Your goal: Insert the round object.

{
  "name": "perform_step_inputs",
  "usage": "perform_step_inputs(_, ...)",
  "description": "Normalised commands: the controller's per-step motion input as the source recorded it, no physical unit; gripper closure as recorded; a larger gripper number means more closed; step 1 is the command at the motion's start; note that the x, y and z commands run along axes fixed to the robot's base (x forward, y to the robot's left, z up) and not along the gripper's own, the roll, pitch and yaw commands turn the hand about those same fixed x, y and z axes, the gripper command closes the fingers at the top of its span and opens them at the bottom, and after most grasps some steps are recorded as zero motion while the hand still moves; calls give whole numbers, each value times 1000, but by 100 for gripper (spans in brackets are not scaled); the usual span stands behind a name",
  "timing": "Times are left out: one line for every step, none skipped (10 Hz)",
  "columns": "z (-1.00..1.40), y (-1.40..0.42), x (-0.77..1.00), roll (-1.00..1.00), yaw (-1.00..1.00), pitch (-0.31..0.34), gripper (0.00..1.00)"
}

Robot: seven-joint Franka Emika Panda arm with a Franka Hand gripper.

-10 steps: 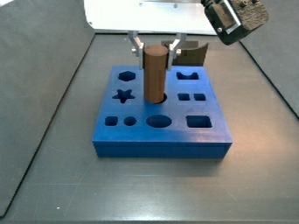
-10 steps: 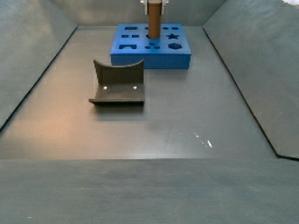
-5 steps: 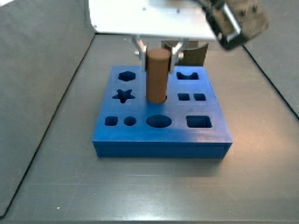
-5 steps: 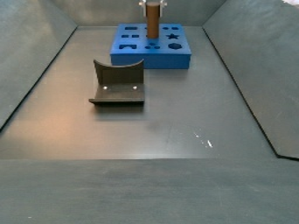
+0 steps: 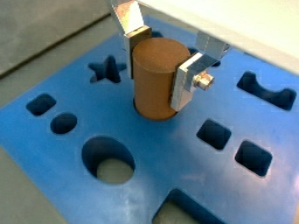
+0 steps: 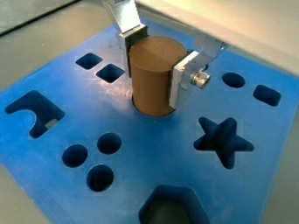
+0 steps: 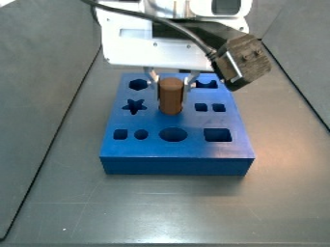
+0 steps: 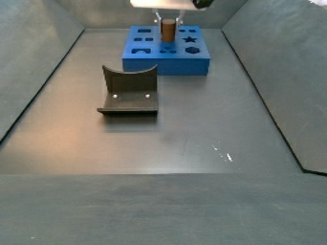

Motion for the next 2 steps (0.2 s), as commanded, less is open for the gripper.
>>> perform_step_inputs(-117, 0, -43, -3, 0, -139, 100)
perform_step_inputs(0, 0, 0, 0, 0, 0, 100)
